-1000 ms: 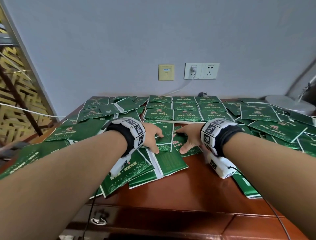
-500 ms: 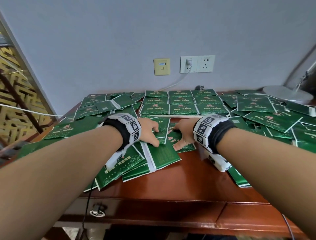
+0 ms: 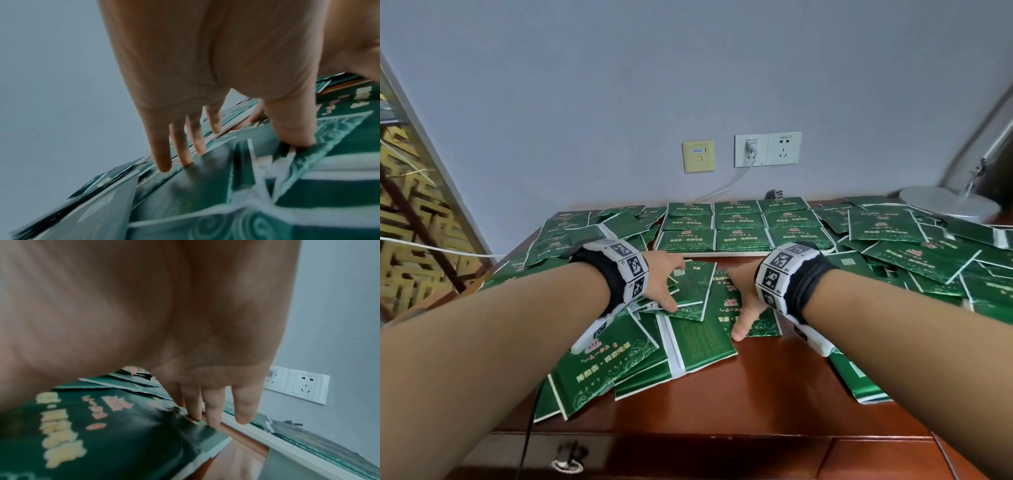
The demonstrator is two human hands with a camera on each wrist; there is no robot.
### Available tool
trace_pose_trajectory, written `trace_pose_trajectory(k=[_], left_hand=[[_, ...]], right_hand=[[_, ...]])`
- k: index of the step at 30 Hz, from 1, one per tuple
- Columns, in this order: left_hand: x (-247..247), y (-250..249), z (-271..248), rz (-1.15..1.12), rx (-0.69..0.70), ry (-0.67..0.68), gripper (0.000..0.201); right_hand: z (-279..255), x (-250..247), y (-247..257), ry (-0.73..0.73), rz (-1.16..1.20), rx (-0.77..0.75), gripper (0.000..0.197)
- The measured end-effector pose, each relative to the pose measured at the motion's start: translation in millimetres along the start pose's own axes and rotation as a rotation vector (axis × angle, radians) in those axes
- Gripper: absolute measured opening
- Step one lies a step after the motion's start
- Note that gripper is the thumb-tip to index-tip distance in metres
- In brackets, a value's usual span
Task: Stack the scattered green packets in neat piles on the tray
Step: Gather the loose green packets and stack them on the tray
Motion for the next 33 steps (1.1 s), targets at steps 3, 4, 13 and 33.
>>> trace_pose_trajectory(k=[3, 4, 13, 33], left_hand=[[4, 10, 4, -0.032, -0.028, 0.004, 0.085], [4, 12, 4, -0.033, -0.032, 0.001, 0.086], [1, -4, 1, -0.028, 0.046, -0.021, 0.092], [2, -34, 16, 0.073, 0.116, -0.016, 0.113]], right_hand=[[-2, -3, -4, -0.022, 0.006, 0.011, 0.125], [-1, -5, -6, -0.033, 0.0, 0.016, 0.127], [-7, -20, -17, -0.097, -0.062, 0.058, 0.071], [-18, -1, -41, 0.26, 0.087, 0.154, 0.055]])
Point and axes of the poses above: each hand's wrist, its own z-axis towards the middle knuckle, its own x-axis out of the palm, y = z × x, the point moved 9 cm from there along z, towards the middle knuckle, and after that the axes turned 11 degrees about -x, right-handed, at the moved point
